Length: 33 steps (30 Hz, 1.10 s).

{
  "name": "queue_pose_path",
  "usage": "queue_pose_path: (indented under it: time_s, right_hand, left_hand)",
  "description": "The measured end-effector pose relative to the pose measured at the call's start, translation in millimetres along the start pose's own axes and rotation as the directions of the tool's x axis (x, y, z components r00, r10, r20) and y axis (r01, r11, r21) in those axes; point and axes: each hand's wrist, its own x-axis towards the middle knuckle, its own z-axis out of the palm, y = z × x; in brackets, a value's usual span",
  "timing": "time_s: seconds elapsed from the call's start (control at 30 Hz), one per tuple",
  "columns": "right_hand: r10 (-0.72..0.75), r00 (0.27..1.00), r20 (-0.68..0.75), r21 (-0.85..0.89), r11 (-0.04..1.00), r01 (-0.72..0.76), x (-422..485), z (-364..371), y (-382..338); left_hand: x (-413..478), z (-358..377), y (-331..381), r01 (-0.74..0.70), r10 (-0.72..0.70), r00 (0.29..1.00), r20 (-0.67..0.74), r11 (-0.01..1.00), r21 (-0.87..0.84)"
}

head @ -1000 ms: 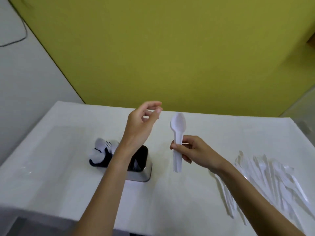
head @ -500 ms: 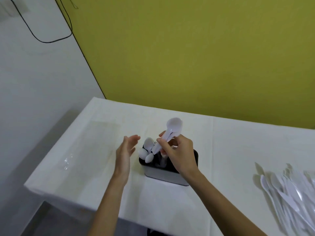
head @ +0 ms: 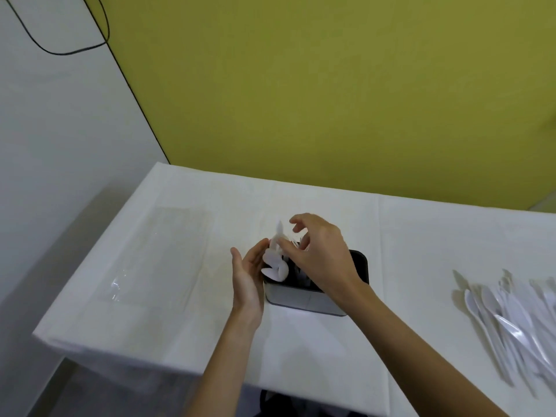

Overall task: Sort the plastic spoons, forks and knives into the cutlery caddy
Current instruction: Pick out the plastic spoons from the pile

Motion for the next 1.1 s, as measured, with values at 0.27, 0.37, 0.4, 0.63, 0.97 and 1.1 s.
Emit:
queue_pose_path:
  time_s: [0.27, 0.37, 0.4, 0.63, 0.97, 1.1]
  right_hand:
    - [-0.337, 0.934, 0.122, -0.094, 0.933, 0.348, 10, 5, 3]
    - [-0.439, 0.865, 0.242, -0.211, 0.847, 0.488, 3, 11, 5]
    - [-0.469, 0.847, 0.249, -0.267, 0.808, 0.525, -1, 12, 7]
    - [-0.448, 0.839, 0.311, -0.355, 0.764, 0.539, -9, 12, 19]
    - [-0.179, 0.979, -0.095, -0.127, 0.978, 0.166, -37, -69, 78]
    - [0.092, 0.967, -0.238, -0.016, 0.995, -0.099, -79, -114, 137]
  left_hand:
    - [-1, -2, 1, 0.012, -0.011, 1.000, 0.009, 0.997, -0.071]
    - [-2, -5, 0, 0.014, -0.013, 1.000, 0.019, 0.997, -0.071]
    - [-2, -6, 0, 0.015, -0.013, 1.000, 0.023, 0.998, -0.069]
    - [0, -7, 10, -0.004, 0.006, 0.999, 0.038, 0.999, -0.053]
    - [6, 86, 68, -0.330, 0.293, 0.937, 0.191, 0.921, 0.205]
    - [-6, 161, 41, -0.401, 0.258, 0.884, 0.390, 0.848, 0.347]
